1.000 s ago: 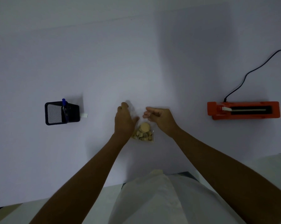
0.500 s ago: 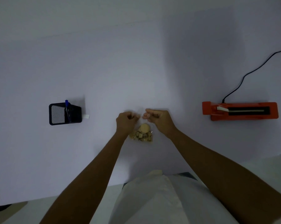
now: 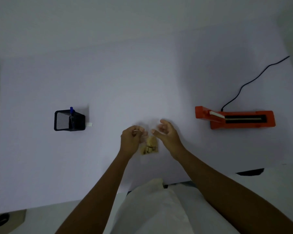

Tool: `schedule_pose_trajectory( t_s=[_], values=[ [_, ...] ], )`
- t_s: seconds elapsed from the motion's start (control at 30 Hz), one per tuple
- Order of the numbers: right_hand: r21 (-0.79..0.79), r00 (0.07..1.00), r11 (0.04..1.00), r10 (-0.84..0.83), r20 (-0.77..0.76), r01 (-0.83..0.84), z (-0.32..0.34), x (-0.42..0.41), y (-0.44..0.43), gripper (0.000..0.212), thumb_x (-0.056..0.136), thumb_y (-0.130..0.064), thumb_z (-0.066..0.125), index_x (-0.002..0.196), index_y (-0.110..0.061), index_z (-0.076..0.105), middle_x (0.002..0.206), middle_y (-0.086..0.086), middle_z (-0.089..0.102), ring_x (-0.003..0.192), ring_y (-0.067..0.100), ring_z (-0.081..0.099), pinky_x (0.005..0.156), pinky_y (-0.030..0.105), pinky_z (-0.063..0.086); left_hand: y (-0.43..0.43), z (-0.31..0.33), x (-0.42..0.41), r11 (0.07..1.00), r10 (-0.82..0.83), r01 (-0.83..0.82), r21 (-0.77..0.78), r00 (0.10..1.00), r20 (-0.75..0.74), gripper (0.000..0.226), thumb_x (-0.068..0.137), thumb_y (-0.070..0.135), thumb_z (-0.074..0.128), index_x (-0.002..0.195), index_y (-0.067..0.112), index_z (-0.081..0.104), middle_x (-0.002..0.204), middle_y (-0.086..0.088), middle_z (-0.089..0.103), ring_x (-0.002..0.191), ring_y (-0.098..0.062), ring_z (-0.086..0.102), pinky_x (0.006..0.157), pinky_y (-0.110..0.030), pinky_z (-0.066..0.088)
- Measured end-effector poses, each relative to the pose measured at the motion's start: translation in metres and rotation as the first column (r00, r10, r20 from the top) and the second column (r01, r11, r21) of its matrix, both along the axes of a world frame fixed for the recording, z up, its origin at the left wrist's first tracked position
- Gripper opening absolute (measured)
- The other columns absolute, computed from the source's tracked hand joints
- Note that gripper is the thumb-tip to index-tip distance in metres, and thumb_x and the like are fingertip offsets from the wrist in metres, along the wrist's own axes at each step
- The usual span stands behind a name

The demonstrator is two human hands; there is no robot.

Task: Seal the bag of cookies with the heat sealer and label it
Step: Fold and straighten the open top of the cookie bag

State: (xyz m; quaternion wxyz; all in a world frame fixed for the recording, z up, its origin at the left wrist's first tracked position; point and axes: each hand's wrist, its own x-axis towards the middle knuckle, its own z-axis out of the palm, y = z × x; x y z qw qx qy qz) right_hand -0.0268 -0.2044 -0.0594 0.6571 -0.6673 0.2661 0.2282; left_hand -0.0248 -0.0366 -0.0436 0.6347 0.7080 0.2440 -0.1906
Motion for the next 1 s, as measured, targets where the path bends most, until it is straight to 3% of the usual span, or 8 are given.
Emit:
schedule_pose_trajectory(
  t_s=[0.1, 0.23, 0.3, 0.4, 0.53, 0.7, 0.87, 1.0],
  values=[
    [0.072, 0.998, 0.997, -0.029, -0.053, 0.033, 0.006, -0.015, -0.003, 0.073, 0.081, -0.024, 0.08, 0.142, -0.023, 0.041, 0.129, -0.002, 0.055, 0.118, 0.015, 0.054, 0.098, 0.03, 0.047, -0.001, 0.01, -0.013, 0.998, 0.038, -0.037, -0.046, 0.999, 0.006, 0.012, 0.093, 0.005, 0.059, 0.093, -0.004, 0.068, 0.088, -0.02, 0.074, 0.077, -0.029, 0.073, 0.069, -0.035, 0.06],
    [0.246, 0.993, 0.966, -0.053, -0.108, 0.079, 0.016, -0.03, -0.01, 0.03, 0.088, -0.02, 0.072, 0.117, -0.021, 0.066, 0.119, 0.004, 0.07, 0.112, 0.023, 0.064, 0.089, 0.03, 0.052, 0.003, 0.023, -0.026, 0.992, 0.059, -0.061, -0.113, 0.998, -0.022, 0.012, 0.094, 0.008, 0.059, 0.095, -0.001, 0.068, 0.092, -0.019, 0.074, 0.084, -0.032, 0.073, 0.078, -0.04, 0.059],
    [0.271, 0.996, 0.959, -0.062, -0.065, 0.077, 0.023, -0.036, -0.014, 0.02, 0.089, -0.015, 0.07, 0.109, -0.019, 0.072, 0.108, 0.006, 0.073, 0.104, 0.027, 0.067, 0.088, 0.034, 0.054, 0.006, 0.033, -0.029, 0.983, 0.06, -0.065, -0.169, 0.998, -0.036, 0.013, 0.095, 0.008, 0.058, 0.096, -0.001, 0.066, 0.092, -0.018, 0.074, 0.085, -0.032, 0.073, 0.076, -0.039, 0.06],
    [0.277, 1.0, 0.961, -0.021, -0.002, 0.021, 0.04, -0.042, -0.015, 0.022, 0.091, -0.013, 0.066, 0.11, -0.02, 0.073, 0.097, 0.004, 0.072, 0.094, 0.024, 0.067, 0.083, 0.035, 0.054, 0.009, 0.05, -0.034, 0.966, 0.039, -0.044, -0.256, 0.999, -0.027, 0.018, 0.096, 0.01, 0.056, 0.102, -0.005, 0.062, 0.093, -0.019, 0.072, 0.084, -0.031, 0.073, 0.072, -0.035, 0.06],
    [0.269, 0.995, 0.959, 0.082, 0.055, -0.094, 0.064, -0.056, -0.011, 0.027, 0.091, -0.017, 0.065, 0.117, -0.02, 0.071, 0.108, 0.005, 0.074, 0.099, 0.022, 0.069, 0.086, 0.036, 0.057, 0.013, 0.069, -0.044, 0.955, 0.012, -0.011, -0.295, 1.0, 0.003, 0.014, 0.096, 0.011, 0.056, 0.099, -0.001, 0.063, 0.094, -0.019, 0.072, 0.087, -0.032, 0.073, 0.072, -0.034, 0.06],
    [0.296, 0.997, 0.954, 0.037, 0.071, -0.057, 0.092, -0.069, -0.008, 0.043, 0.079, -0.029, 0.072, 0.12, -0.016, 0.07, 0.111, 0.011, 0.073, 0.101, 0.026, 0.07, 0.091, 0.041, 0.055, 0.009, 0.088, -0.051, 0.931, -0.047, 0.054, -0.362, 0.998, 0.029, 0.011, 0.096, 0.012, 0.056, 0.095, 0.005, 0.064, 0.09, -0.014, 0.073, 0.085, -0.03, 0.073, 0.072, -0.034, 0.059],
    [0.197, 0.987, 0.976, -0.115, 0.111, 0.092, 0.105, -0.079, -0.01, 0.011, 0.087, -0.015, 0.07, 0.091, -0.016, 0.08, 0.095, 0.009, 0.077, 0.09, 0.027, 0.071, 0.083, 0.038, 0.057, 0.002, 0.1, -0.056, 0.93, -0.067, 0.087, -0.356, 0.996, 0.066, 0.013, 0.095, 0.012, 0.056, 0.097, 0.002, 0.064, 0.092, -0.017, 0.073, 0.085, -0.031, 0.073, 0.072, -0.035, 0.06],
    [0.167, 0.981, 0.982, -0.118, 0.156, 0.091, 0.11, -0.088, -0.024, 0.015, 0.093, -0.009, 0.062, 0.096, -0.01, 0.077, 0.097, 0.012, 0.077, 0.093, 0.028, 0.073, 0.08, 0.034, 0.058, -0.005, 0.103, -0.058, 0.94, -0.078, 0.111, -0.321, 0.99, 0.114, 0.021, 0.096, 0.014, 0.056, 0.102, -0.003, 0.066, 0.095, -0.02, 0.073, 0.085, -0.033, 0.072, 0.072, -0.036, 0.059]
  ],
)
